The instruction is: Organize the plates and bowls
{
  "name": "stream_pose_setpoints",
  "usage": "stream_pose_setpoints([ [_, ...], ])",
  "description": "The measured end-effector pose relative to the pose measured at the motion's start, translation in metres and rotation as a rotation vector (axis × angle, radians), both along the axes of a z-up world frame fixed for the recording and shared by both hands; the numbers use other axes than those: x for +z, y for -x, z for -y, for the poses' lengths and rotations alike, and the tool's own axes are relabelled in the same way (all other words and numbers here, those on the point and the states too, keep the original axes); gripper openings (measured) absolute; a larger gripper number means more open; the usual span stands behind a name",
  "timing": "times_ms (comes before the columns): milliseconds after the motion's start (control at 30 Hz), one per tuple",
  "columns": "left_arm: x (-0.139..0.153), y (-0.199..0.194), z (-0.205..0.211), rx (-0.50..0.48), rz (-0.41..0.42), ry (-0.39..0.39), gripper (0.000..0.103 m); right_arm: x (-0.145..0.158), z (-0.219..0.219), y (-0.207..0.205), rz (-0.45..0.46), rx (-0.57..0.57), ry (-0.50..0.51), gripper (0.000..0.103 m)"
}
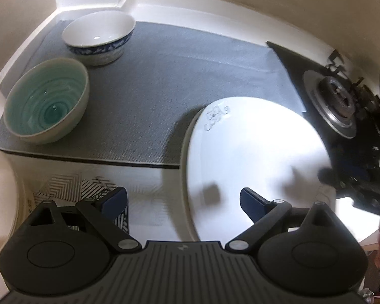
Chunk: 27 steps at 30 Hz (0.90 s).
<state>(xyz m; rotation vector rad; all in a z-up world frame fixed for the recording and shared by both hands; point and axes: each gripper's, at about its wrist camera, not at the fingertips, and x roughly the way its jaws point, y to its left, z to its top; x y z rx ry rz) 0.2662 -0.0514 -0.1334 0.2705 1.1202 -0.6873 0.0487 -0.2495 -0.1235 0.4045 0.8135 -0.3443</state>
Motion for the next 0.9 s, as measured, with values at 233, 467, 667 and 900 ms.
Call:
stream_pose_setpoints([
  [233,-0.001,-0.003,-0.001,0.002,-0.002,-0.017,0.103,-0.001,-0.013,0.010,-0.047,0.014,-0.077,0.074],
  [467,-0.003,-0.003,0.000,-0.009,-0.004,-0.021,0.103,-0.004,-0.021,0.014,-0.068,0.026,-0.126,0.075],
  [667,-0.006,-0.001,0.002,-0.026,-0.009,-0.038,0.103,-0.010,-0.024,0.014,-0.098,0.032,-0.178,0.076],
  [900,-0.011,0.000,0.005,-0.044,-0.029,-0.045,0.103,-0.021,-0.029,0.011,-0.130,0.060,-0.249,0.077],
])
